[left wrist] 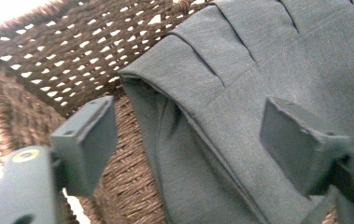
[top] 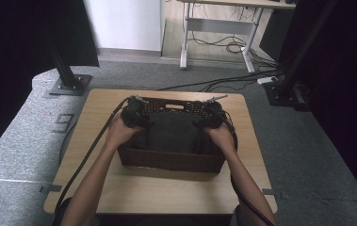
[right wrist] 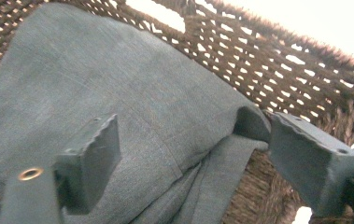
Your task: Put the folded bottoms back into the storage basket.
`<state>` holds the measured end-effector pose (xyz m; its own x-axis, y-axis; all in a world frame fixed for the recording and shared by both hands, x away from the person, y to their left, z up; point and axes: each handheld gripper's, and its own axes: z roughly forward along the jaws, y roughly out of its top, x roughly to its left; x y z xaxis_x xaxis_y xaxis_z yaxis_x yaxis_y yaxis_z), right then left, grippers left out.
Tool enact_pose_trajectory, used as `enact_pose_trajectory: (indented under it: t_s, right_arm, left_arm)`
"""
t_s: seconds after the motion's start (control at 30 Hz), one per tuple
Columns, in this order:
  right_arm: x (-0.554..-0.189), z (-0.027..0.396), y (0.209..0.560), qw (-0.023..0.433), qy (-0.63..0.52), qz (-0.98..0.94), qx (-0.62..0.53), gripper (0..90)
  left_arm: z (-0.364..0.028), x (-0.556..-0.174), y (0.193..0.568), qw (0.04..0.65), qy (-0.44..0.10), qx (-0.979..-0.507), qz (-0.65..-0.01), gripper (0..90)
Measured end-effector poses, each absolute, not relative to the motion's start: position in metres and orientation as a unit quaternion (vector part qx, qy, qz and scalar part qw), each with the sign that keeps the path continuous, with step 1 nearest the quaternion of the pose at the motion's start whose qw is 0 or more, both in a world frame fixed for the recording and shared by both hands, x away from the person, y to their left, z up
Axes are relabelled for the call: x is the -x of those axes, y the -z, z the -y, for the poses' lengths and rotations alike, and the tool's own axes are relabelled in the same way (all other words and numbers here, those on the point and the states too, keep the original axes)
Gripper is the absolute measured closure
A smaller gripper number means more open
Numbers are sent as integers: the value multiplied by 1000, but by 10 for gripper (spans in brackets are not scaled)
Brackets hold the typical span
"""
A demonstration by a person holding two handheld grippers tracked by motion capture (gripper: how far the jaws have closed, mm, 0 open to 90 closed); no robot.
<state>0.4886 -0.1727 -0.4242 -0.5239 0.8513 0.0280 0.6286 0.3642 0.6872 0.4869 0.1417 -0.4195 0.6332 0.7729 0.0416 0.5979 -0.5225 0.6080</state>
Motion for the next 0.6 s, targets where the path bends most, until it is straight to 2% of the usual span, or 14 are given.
enact_pose_trajectory:
  t_s: [0.2,0.33,0.6]
  right_arm:
    - [-477,181,420,178,-350,-809,-437,114]
    - [-469,187,416,179,-348,-815,-426,0]
    - [-444,201,410,181,-363,-820,-405,0]
  left_arm:
    - [-149,-475,411,299,-167,-858,-382,108]
    - [-154,-464,405,317,-159,-857,-374,50]
    - [-166,-439,396,352,-155,-851,-358,0]
